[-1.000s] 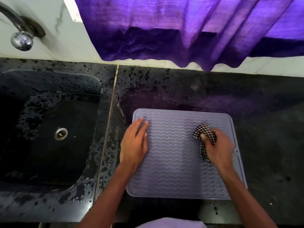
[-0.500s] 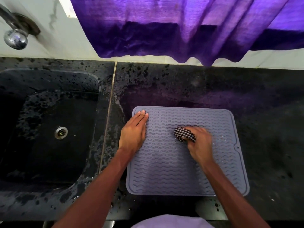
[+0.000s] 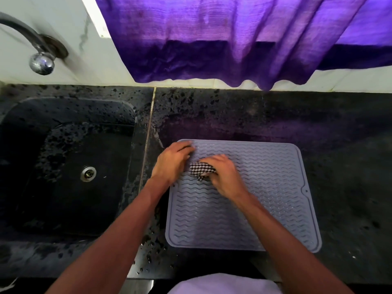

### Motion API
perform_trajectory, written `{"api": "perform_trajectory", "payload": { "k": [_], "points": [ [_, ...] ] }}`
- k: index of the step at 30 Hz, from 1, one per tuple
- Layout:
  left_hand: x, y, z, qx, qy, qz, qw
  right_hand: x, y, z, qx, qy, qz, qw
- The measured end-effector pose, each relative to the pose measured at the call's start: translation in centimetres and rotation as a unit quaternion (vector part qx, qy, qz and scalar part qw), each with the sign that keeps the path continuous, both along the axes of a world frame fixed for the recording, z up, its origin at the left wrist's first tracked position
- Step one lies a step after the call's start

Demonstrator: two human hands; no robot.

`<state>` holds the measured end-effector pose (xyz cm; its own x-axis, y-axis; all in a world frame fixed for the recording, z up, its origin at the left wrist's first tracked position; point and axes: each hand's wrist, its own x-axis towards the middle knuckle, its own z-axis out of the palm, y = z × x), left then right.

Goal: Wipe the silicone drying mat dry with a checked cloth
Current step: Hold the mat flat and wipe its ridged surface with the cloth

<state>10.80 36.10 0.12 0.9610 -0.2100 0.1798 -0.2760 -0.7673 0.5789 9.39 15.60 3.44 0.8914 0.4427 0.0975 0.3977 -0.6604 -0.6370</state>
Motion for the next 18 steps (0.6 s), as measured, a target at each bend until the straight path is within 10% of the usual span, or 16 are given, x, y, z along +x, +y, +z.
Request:
{"api": "perform_trajectory", "payload": {
  "k": [5,18],
  "points": [
    [1.3,0.5,-0.8,0.104,0.089,-0.145,0.980,-1.9,-6.8,0.2,-0.066,-0.052,-0.091,0.992],
    [1.7,0.1,-1.3,0.111,0.107,-0.144,0.978,-3.0,-1.8,-1.1,-0.039,-0.019,-0.103,0.994]
  ]
}}
